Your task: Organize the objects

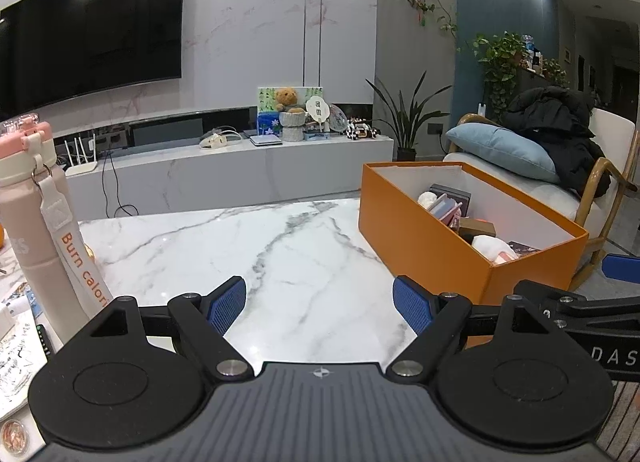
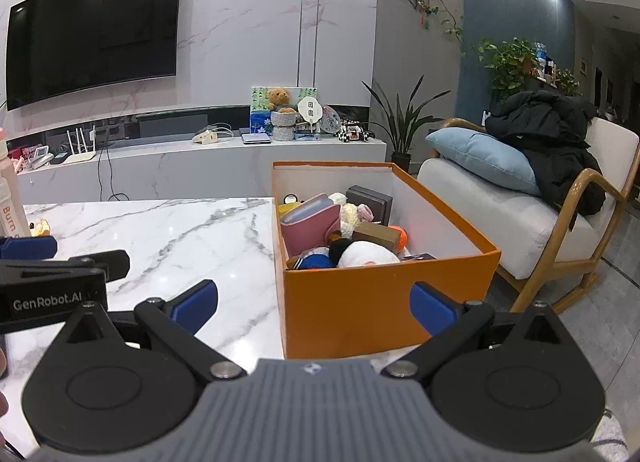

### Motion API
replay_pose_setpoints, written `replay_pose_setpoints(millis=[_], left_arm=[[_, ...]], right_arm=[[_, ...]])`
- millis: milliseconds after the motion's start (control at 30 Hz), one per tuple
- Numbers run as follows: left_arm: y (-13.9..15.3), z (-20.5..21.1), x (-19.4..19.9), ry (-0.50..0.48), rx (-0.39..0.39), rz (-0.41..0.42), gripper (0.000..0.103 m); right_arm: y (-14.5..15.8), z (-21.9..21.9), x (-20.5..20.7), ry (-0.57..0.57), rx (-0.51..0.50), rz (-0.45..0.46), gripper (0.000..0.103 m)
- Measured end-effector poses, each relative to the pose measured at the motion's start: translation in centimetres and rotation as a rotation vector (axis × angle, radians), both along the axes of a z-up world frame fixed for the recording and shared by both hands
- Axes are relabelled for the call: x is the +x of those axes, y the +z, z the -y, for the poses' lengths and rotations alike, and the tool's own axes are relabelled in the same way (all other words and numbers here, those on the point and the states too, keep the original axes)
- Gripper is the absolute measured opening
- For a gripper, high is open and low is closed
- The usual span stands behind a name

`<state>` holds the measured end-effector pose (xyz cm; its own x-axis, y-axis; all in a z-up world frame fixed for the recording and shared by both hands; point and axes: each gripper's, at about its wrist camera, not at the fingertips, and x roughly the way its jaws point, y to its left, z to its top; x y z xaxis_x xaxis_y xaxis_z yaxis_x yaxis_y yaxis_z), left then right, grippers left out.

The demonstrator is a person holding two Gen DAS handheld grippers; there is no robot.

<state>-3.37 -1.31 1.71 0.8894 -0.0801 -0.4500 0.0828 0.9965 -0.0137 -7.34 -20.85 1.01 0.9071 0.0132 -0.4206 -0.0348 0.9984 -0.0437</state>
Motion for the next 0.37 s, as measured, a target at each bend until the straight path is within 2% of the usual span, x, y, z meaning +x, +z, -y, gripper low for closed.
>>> replay_pose_setpoints(millis=[367], left_arm=[[0.01,-0.05,-0.11,0.007,0.001,0.008,0.095]], right_arm=[[-0.08,-0.01,0.01,-0.003,0.009,-0.005,0.102]])
